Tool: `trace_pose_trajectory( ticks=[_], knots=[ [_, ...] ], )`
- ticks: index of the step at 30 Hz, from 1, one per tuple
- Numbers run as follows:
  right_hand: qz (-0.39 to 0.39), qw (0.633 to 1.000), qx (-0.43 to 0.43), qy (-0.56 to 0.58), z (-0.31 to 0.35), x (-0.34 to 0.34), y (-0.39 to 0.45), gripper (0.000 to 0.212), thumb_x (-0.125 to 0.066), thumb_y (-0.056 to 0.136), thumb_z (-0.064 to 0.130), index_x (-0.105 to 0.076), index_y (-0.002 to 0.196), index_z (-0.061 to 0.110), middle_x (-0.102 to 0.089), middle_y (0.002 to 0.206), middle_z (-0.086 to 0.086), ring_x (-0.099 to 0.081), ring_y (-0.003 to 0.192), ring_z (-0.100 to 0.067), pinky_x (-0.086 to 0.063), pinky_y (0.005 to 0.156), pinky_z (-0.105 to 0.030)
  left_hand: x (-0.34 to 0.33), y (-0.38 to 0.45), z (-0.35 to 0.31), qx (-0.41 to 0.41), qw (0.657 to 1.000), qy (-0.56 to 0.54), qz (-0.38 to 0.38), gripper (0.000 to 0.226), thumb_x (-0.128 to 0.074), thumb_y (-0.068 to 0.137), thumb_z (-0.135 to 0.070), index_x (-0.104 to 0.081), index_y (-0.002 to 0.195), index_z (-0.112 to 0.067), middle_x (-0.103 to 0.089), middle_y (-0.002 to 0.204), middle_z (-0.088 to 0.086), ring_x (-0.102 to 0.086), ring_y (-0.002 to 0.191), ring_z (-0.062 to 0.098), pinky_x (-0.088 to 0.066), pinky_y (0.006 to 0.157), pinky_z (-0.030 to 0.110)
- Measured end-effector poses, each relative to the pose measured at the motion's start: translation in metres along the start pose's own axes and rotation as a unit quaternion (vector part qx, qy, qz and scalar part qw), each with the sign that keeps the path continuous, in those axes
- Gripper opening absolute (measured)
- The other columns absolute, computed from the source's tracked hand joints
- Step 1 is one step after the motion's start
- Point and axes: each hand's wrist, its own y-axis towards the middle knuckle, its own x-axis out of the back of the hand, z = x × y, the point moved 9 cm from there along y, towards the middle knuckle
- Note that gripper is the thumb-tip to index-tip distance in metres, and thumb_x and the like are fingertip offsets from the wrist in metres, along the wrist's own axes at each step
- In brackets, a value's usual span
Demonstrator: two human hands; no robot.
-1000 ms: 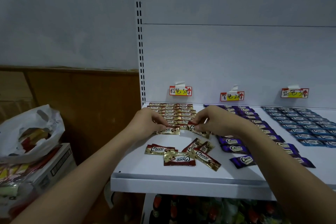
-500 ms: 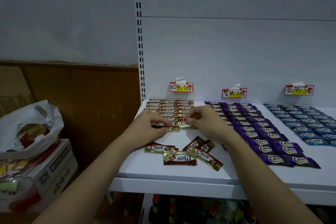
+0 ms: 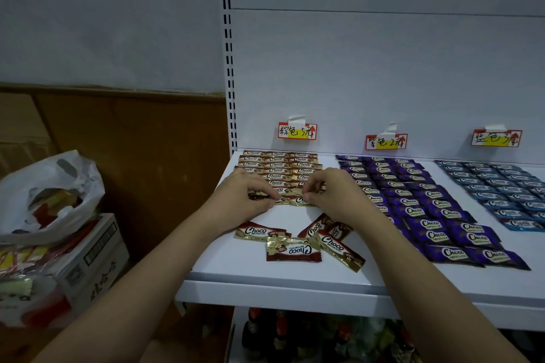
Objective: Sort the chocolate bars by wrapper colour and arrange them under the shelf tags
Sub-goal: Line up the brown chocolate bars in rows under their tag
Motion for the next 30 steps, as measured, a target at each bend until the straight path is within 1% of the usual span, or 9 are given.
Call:
trace_pose_trajectory(
  ticks=[2, 6, 9, 12, 14, 17, 21, 25, 30],
  knots=[
    [-0.001, 1.0, 0.005, 0.001, 0.0, 0.0, 0.0, 0.014, -0.07, 0.087, 0.024, -0.066, 0.078, 0.033, -0.06, 0.09, 0.007, -0.05, 0.097, -0.015, -0.038, 0.069, -0.026, -0.001, 0.001, 0.001, -0.001, 1.0, -0.001, -0.001, 0.016, -0.069, 0.087, -0.032, -0.074, 0.101, -0.037, -0.061, 0.099, -0.029, -0.045, 0.109, 0.009, -0.04, 0.092, 0.033],
    [-0.014, 0.999, 0.022, 0.027, 0.002, 0.002, 0.0, 0.008, -0.065, 0.091, 0.025, -0.069, 0.084, 0.027, -0.062, 0.09, 0.008, -0.052, 0.091, -0.011, -0.036, 0.062, -0.02, 0.002, 0.0, 0.004, 0.002, 1.0, -0.011, -0.017, 0.015, -0.068, 0.087, -0.035, -0.074, 0.101, -0.038, -0.06, 0.101, -0.029, -0.043, 0.109, 0.005, -0.034, 0.088, 0.026],
    [-0.024, 0.996, 0.031, 0.078, 0.009, 0.008, -0.004, 0.009, -0.063, 0.092, 0.024, -0.071, 0.088, 0.021, -0.064, 0.089, 0.011, -0.056, 0.083, -0.005, -0.038, 0.062, -0.018, 0.013, -0.005, 0.003, 0.024, 0.995, -0.071, -0.061, 0.012, -0.068, 0.088, -0.034, -0.074, 0.097, -0.039, -0.058, 0.101, -0.029, -0.042, 0.105, -0.007, -0.033, 0.086, 0.023],
    [-0.008, 0.994, 0.038, 0.1, 0.016, 0.014, -0.009, 0.008, -0.064, 0.092, 0.023, -0.07, 0.087, 0.022, -0.065, 0.086, 0.012, -0.056, 0.074, -0.001, -0.038, 0.062, -0.017, 0.024, -0.013, 0.002, 0.048, 0.986, -0.138, -0.08, 0.013, -0.068, 0.089, -0.027, -0.075, 0.094, -0.037, -0.058, 0.098, -0.028, -0.044, 0.094, -0.023, -0.036, 0.074, 0.015],
    [0.014, 0.993, 0.057, 0.101, 0.026, 0.019, -0.015, 0.008, -0.066, 0.091, 0.023, -0.07, 0.084, 0.027, -0.066, 0.085, 0.013, -0.058, 0.072, 0.001, -0.039, 0.063, -0.015, 0.027, -0.023, 0.0, 0.055, 0.984, -0.161, -0.054, 0.014, -0.068, 0.088, -0.027, -0.076, 0.092, -0.038, -0.062, 0.1, -0.025, -0.048, 0.094, -0.019, -0.038, 0.068, 0.01],
    [0.083, 0.989, 0.09, 0.083, 0.042, 0.022, -0.032, 0.009, -0.068, 0.089, 0.025, -0.071, 0.083, 0.031, -0.068, 0.086, 0.015, -0.059, 0.08, 0.006, -0.042, 0.064, -0.012, 0.028, -0.045, -0.005, 0.042, 0.987, -0.155, -0.001, 0.013, -0.07, 0.086, -0.032, -0.075, 0.089, -0.043, -0.065, 0.1, -0.023, -0.054, 0.095, -0.009, -0.045, 0.065, 0.008],
    [0.192, 0.972, 0.12, 0.064, 0.061, 0.011, -0.062, 0.003, -0.072, 0.085, 0.03, -0.074, 0.087, 0.03, -0.07, 0.091, 0.017, -0.061, 0.082, 0.004, -0.047, 0.064, -0.013, 0.025, -0.065, -0.008, 0.033, 0.995, -0.085, 0.044, 0.011, -0.071, 0.083, -0.039, -0.074, 0.093, -0.041, -0.064, 0.102, -0.021, -0.056, 0.097, -0.001, -0.046, 0.077, 0.023],
    [0.201, 0.971, 0.126, 0.017, 0.069, 0.007, -0.078, 0.016, -0.078, 0.078, 0.037, -0.074, 0.093, 0.031, -0.066, 0.086, 0.019, -0.058, 0.078, 0.002, -0.043, 0.058, -0.012, 0.022, -0.071, -0.011, 0.037, 0.995, -0.066, 0.063, 0.012, -0.073, 0.083, -0.033, -0.072, 0.091, -0.042, -0.064, 0.1, -0.018, -0.056, 0.096, 0.0, -0.047, 0.081, 0.021],
    [0.195, 0.971, 0.127, -0.046, 0.067, 0.001, -0.087, 0.026, -0.08, 0.076, 0.035, -0.073, 0.101, 0.029, -0.065, 0.093, 0.015, -0.057, 0.084, 0.0, -0.039, 0.062, -0.015, 0.021, -0.07, -0.011, 0.051, 0.995, -0.06, 0.063, 0.015, -0.075, 0.082, -0.03, -0.073, 0.094, -0.039, -0.064, 0.099, -0.019, -0.056, 0.093, -0.003, -0.046, 0.068, 0.01]
  ],
)
